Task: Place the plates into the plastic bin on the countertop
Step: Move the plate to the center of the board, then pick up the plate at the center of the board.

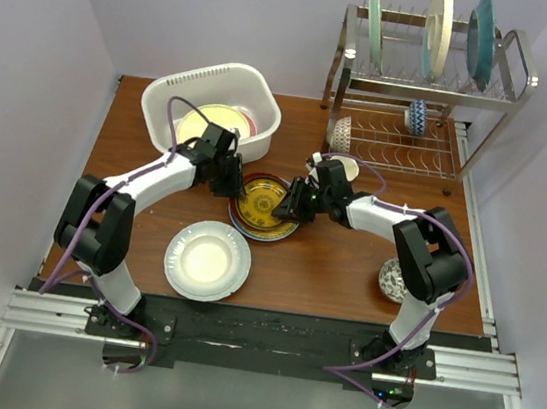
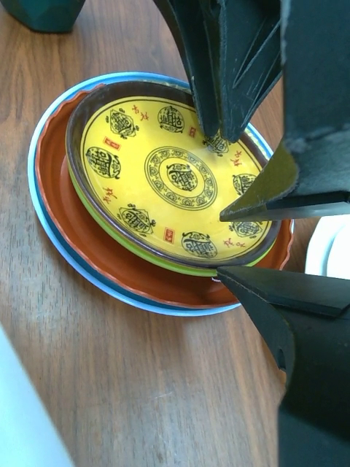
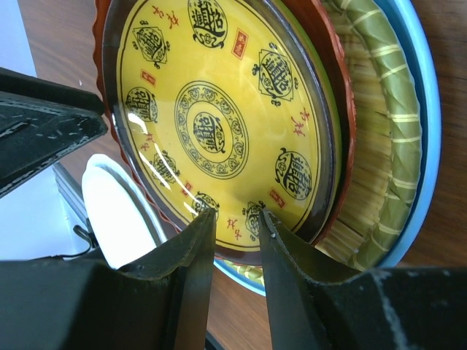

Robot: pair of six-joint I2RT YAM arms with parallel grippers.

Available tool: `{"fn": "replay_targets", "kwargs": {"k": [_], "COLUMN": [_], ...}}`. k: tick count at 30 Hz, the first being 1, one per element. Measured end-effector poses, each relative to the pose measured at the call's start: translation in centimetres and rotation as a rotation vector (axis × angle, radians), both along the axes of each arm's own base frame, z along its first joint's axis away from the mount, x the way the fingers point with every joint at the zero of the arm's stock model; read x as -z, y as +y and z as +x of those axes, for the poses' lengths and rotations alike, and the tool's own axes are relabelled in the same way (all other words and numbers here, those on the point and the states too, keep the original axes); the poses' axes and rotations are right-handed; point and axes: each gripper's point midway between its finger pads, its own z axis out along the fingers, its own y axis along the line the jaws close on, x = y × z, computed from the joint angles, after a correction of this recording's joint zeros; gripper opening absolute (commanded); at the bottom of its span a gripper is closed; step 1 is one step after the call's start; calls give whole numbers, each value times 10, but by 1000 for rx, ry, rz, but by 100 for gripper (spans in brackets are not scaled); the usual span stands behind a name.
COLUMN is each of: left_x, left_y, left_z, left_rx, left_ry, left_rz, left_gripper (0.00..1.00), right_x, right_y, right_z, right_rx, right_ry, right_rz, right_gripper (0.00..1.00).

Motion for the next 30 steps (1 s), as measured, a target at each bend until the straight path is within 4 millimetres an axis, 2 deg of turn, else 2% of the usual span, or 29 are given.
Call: {"fn": "replay_targets", "kwargs": {"k": [6, 9, 10, 12, 30], "left_x": [8, 10, 11, 13, 13], "left_y": [-1, -2, -2, -2, 0], "left_z": [2, 2, 3, 3, 1], "left_rx": [9, 15, 19, 21, 17], "left_ry": [8, 10, 10, 10, 23], "left_rz": [6, 3, 4, 6, 11], "left_gripper": [29, 20, 10, 0, 0], "right_x": [0, 0, 0, 0, -2], "right_y": [0, 0, 0, 0, -1], "right_z": [0, 0, 0, 0, -2], "right_rx": [-1, -2, -2, -2, -5], "right_ry": [0, 0, 0, 0, 3], "right_rz": [2, 2, 2, 2, -3], "right_gripper": [35, 35, 35, 35, 38]}}
